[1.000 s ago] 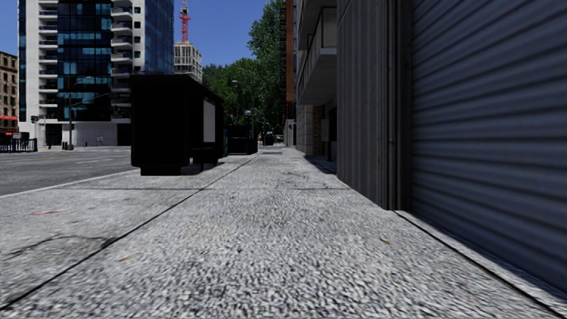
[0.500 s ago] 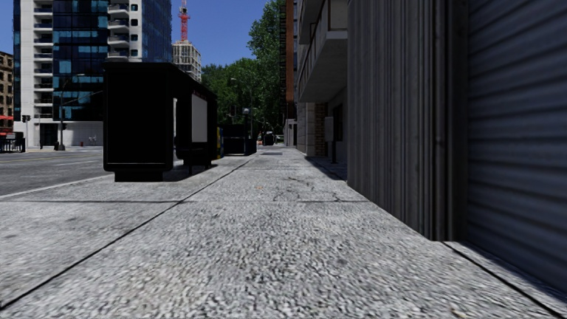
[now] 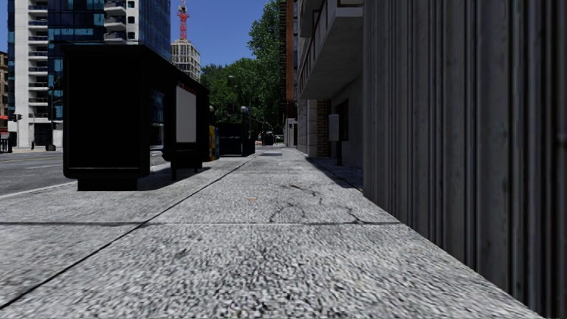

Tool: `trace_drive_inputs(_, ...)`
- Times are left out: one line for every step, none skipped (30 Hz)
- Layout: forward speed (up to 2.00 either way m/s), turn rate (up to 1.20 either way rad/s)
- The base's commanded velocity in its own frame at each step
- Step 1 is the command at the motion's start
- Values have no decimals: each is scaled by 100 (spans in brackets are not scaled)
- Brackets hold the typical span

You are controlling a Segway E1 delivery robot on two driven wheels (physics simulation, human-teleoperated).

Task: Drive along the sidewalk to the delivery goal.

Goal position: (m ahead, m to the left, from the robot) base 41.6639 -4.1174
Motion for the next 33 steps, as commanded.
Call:
trace_drive_inputs(200, 0)
trace_drive_inputs(200, 0)
trace_drive_inputs(200, 0)
trace_drive_inputs(200, 0)
trace_drive_inputs(200, 0)
trace_drive_inputs(200, 0)
trace_drive_inputs(200, 0)
trace_drive_inputs(200, 0)
trace_drive_inputs(200, 0)
trace_drive_inputs(200, 0)
trace_drive_inputs(200, 0)
trace_drive_inputs(200, 0)
trace_drive_inputs(200, 0)
trace_drive_inputs(200, 0)
trace_drive_inputs(200, 0)
trace_drive_inputs(200, 0)
trace_drive_inputs(200, 0)
trace_drive_inputs(200, 0)
trace_drive_inputs(200, 0)
trace_drive_inputs(200, 0)
trace_drive_inputs(200, 0)
trace_drive_inputs(200, 0)
trace_drive_inputs(200, 0)
trace_drive_inputs(200, 0)
trace_drive_inputs(200, 0)
trace_drive_inputs(200, 0)
trace_drive_inputs(200, 0)
trace_drive_inputs(200, 0)
trace_drive_inputs(200, 0)
trace_drive_inputs(200, 0)
trace_drive_inputs(200, 0)
trace_drive_inputs(200, 0)
trace_drive_inputs(200, 0)
